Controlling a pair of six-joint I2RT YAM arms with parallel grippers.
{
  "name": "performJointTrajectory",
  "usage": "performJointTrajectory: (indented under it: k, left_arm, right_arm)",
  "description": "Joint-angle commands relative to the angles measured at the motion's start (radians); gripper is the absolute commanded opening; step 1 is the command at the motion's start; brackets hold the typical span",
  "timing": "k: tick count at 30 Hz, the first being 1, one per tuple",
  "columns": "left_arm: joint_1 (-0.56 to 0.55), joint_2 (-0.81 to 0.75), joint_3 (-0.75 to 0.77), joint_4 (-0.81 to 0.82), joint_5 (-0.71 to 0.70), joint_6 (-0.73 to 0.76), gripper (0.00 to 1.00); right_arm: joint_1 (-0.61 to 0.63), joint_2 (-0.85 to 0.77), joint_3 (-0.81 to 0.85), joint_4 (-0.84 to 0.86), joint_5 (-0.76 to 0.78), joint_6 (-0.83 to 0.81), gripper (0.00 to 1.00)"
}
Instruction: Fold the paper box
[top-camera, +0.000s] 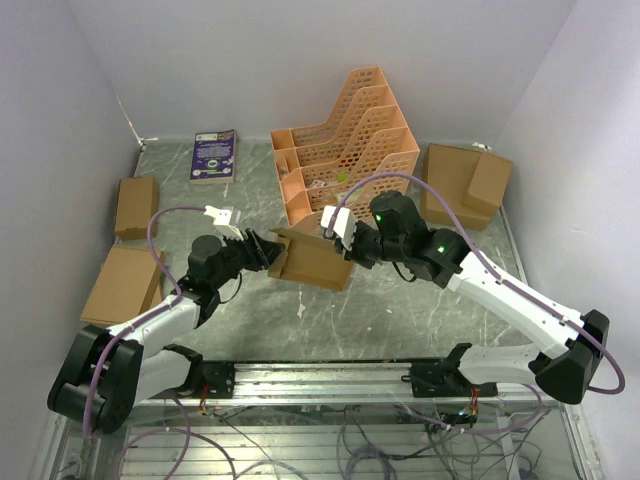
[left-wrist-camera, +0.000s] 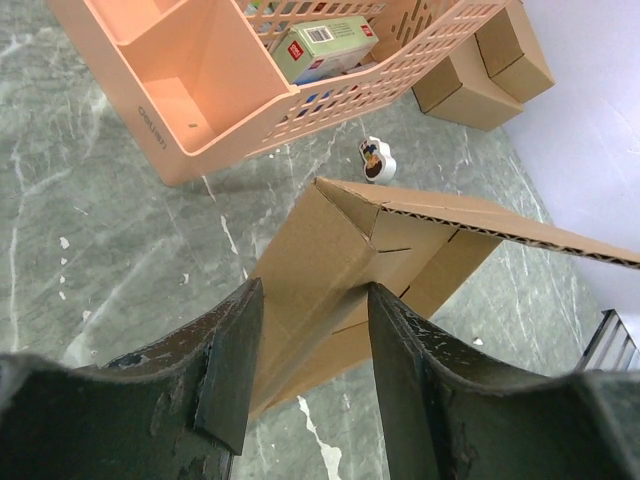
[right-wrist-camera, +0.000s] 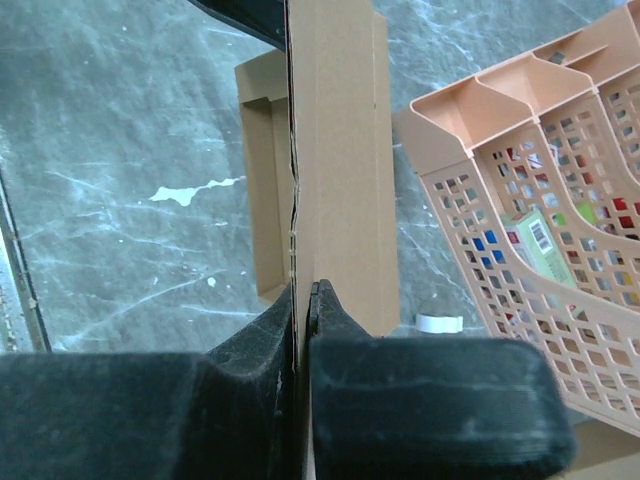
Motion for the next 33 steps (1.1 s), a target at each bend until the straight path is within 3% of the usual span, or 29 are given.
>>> performJointTrajectory:
  k: [1,17,33]
  left_arm:
    - [-0.011,-0.015,-0.032,-0.011,-0.050,0.047,0.56]
    - [-0.072,-0.146,-0.154,0.096,-0.167,0.184,0.56]
    - [-0.088,-0.081,-0.139,0.118,-0.214,0.194,0.49]
  right_arm:
    - [-0.011,0.020,0.056,0.012,-0.140,0.049,0.00]
    - [-0.083,0.099,0.080,-0.040,-0.306,0.099,0.00]
    - [-0.112,0.122,0.102,-0.081,-0.388,0.111,0.00]
